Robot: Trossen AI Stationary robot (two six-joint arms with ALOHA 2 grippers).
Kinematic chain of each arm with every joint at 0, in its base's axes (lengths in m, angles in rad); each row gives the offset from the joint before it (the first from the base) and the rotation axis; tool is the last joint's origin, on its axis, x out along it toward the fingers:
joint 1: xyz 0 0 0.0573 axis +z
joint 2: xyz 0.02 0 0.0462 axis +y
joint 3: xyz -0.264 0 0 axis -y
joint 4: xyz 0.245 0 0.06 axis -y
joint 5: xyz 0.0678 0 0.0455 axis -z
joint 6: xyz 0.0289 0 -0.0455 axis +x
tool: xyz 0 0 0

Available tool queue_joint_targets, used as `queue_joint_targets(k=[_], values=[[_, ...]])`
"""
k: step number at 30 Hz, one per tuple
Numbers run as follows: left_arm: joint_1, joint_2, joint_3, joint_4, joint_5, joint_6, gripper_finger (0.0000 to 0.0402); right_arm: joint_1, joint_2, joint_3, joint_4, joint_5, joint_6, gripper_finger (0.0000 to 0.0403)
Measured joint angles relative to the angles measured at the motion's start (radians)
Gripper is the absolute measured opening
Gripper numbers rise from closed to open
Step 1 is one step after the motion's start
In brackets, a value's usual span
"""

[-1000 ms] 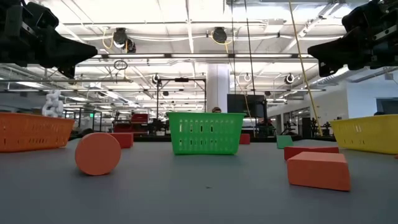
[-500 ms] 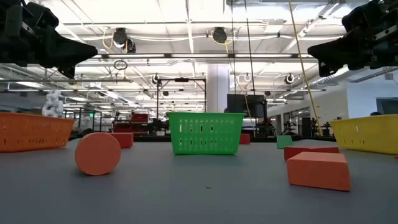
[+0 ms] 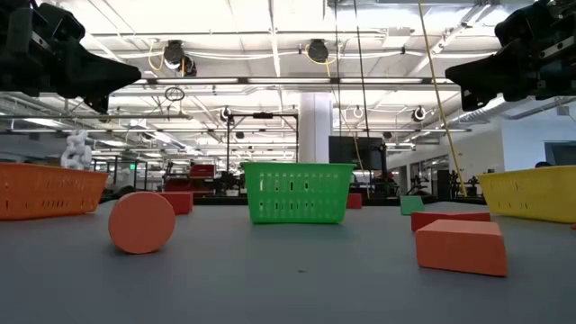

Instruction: Sort & place blocks by color

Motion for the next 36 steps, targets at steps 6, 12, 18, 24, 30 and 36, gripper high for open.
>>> queue_joint_targets(k=[6, 12, 18, 24, 30, 36], values=[[0.000, 0.000, 0.000, 0.000, 0.000, 0.000, 0.0047, 0.000, 0.000, 0.000, 0.000, 0.000, 0.000, 0.0000], [0.000, 0.000, 0.000, 0.000, 0.000, 0.000, 0.0047, 0.000, 0.000, 0.000, 0.000, 0.000, 0.000, 0.0000], [0.000, 0.000, 0.000, 0.000, 0.000, 0.000, 0.0047, 0.000, 0.000, 0.000, 0.016, 0.000, -0.121, 0.0000], [0.000, 0.000, 0.000, 0.000, 0.000, 0.000, 0.0047, 0.000, 0.001, 0.000, 0.021, 0.000, -0.332, 0.0000], [0.000, 0.000, 0.000, 0.000, 0.000, 0.000, 0.0047, 0.000, 0.001, 0.000, 0.022, 0.000, -0.277, 0.0000], [0.000, 0.000, 0.000, 0.005, 0.000, 0.000, 0.0047, 0.000, 0.002, 0.000, 0.023, 0.000, -0.083, 0.0000]])
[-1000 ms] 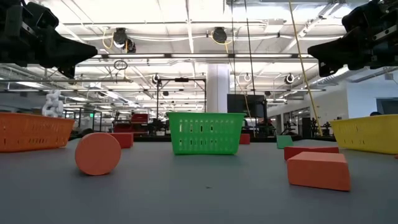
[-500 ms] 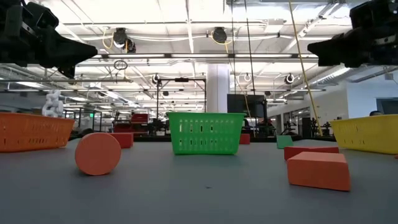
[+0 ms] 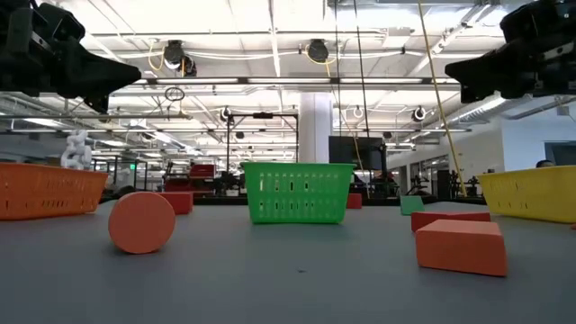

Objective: Sort & place blocks by color
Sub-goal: Put the red block into the yellow bin

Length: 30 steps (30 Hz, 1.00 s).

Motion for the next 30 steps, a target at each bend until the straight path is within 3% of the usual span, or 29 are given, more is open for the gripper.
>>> queue_joint_targets(k=[11, 16, 22, 26, 30], values=[[0.000, 0.000, 0.000, 0.119, -0.001, -0.031, 0.0047, 0.000, 0.000, 0.000, 0.075, 0.000, 0.272, 0.0000], [0.000, 0.000, 0.000, 0.116, -0.001, -0.031, 0.0047, 0.000, 0.000, 0.000, 0.077, 0.003, 0.302, 0.0000], [0.000, 0.000, 0.000, 0.127, -0.001, -0.016, 0.0047, 0.000, 0.002, 0.000, 0.176, 0.098, 0.268, 0.0001], [0.000, 0.001, 0.008, 0.125, -0.024, -0.043, 0.0047, 0.000, 0.004, 0.000, 0.228, 0.112, 0.258, 0.0031], [0.000, 0.025, 0.051, 0.110, -0.104, -0.029, 0.0047, 0.000, 0.024, 0.001, 0.266, 0.226, 0.230, 0.0098]])
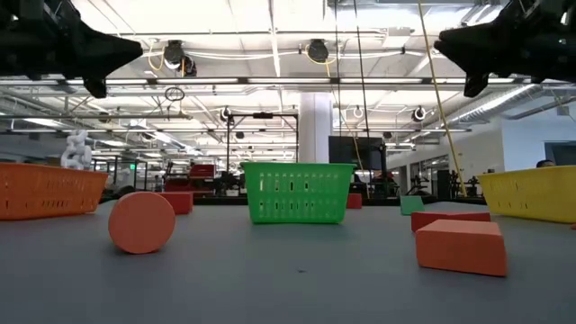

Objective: Sort & place blocks by color
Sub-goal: Put the red block into the yellow bin

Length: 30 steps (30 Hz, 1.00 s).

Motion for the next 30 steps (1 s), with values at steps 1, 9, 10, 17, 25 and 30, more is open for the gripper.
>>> queue_joint_targets(k=[1, 9, 10, 17, 25, 30], values=[[0.000, 0.016, 0.021, -0.013, -0.020, 0.017, 0.0047, 0.000, 0.010, 0.005, 0.018, 0.017, -0.014, 0.0117], [0.003, 0.296, 0.306, -0.348, -0.182, -0.025, 0.0107, 0.000, 0.190, 0.223, -0.109, 0.088, -0.125, 0.0248], [0.006, 0.344, 0.344, -0.371, -0.188, -0.040, 0.0122, 0.000, 0.226, 0.270, -0.172, 0.102, -0.138, 0.0254], [0.073, 0.662, 0.559, -0.454, -0.190, -0.039, 0.0219, -0.001, 0.565, 0.584, -0.506, 0.189, -0.208, 0.0254], [0.200, 0.874, 0.729, -0.476, -0.158, 0.029, 0.0263, -0.013, 0.908, 0.868, -0.681, 0.187, -0.281, 0.0252], [0.264, 0.951, 0.811, -0.460, -0.062, 0.099, 0.0264, -0.046, 1.069, 1.037, -0.799, 0.187, -0.292, 0.0252]])
